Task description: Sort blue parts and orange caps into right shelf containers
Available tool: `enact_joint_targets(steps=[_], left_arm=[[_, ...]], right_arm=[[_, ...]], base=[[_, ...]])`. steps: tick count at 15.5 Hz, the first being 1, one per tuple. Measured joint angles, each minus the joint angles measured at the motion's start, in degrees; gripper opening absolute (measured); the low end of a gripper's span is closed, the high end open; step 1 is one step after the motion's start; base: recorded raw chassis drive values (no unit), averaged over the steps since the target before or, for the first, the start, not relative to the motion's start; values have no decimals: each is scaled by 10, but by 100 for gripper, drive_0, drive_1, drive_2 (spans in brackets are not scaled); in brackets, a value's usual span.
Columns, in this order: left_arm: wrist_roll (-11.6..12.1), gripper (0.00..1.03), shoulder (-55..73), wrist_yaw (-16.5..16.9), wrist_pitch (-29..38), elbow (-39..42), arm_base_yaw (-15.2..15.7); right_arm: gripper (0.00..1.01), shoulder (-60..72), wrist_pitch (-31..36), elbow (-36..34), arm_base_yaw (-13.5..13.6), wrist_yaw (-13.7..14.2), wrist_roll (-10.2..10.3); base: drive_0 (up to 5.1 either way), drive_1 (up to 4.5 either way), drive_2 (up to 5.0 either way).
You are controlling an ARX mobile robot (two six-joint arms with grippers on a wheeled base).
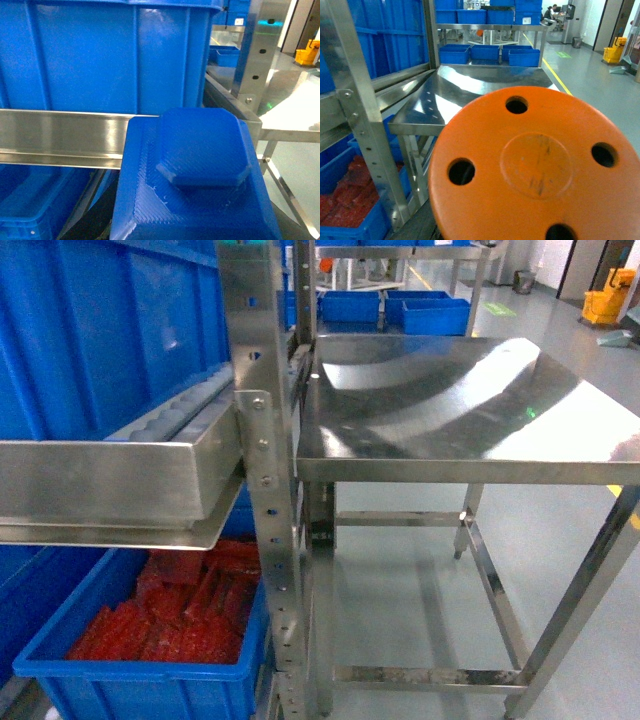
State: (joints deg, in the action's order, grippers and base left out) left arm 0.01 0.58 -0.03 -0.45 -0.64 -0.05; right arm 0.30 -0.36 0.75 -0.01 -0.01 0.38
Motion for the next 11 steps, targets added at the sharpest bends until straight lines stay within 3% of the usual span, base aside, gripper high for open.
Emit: enact_joint_targets(steps=[11], left_arm=[[0,42,0,0,1,0,0]], right_arm=[[45,0,0,0,0,0,0]], base=[[-499,238,238]])
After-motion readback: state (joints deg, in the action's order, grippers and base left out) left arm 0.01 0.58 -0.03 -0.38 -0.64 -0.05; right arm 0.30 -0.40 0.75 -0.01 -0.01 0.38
